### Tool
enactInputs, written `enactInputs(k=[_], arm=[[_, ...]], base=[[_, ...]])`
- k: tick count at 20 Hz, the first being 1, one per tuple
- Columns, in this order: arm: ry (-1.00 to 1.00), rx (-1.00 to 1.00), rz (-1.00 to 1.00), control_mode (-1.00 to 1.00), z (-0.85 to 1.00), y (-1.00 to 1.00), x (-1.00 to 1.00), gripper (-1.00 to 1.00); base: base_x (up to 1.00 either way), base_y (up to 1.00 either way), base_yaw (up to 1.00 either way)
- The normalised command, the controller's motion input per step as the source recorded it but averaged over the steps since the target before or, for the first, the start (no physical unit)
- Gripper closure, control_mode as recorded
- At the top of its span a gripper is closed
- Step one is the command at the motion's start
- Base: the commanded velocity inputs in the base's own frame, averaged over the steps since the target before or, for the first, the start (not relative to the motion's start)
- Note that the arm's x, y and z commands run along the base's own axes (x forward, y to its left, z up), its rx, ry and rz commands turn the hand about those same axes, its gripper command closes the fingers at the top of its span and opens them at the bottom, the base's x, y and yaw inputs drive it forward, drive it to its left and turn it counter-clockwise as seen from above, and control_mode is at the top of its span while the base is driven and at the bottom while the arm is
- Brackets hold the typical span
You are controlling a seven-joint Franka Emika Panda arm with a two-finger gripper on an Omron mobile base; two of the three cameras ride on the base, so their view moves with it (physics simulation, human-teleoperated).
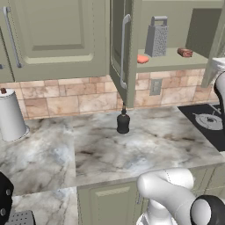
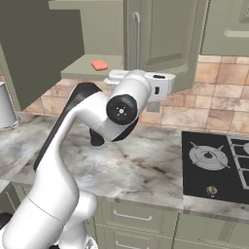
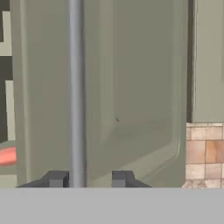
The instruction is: Pick the bar soap and bar soap from the cabinet and place them on the counter.
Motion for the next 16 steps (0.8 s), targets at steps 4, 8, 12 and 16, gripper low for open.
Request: enactInputs(k=[4,8,12,16], arm=[[0.03,0.04,0.0,-1.0,0.46,-0.59,-0.68,1.0],[0.03,0.03,0.0,-1.0,0.34,-0.43,-0.51,1.0],[-0.01,0.0,0.0,-1.0,0.0,0.0,-0.01,-1.0],[-0.01,0.0,0.0,-1.0,0.12,-0.15,-0.23,-1.0]], base=[[0.0,0.0,0.0],[0.0,0.0,0.0],[0.0,0.0,0.0],[0.0,0.0,0.0]])
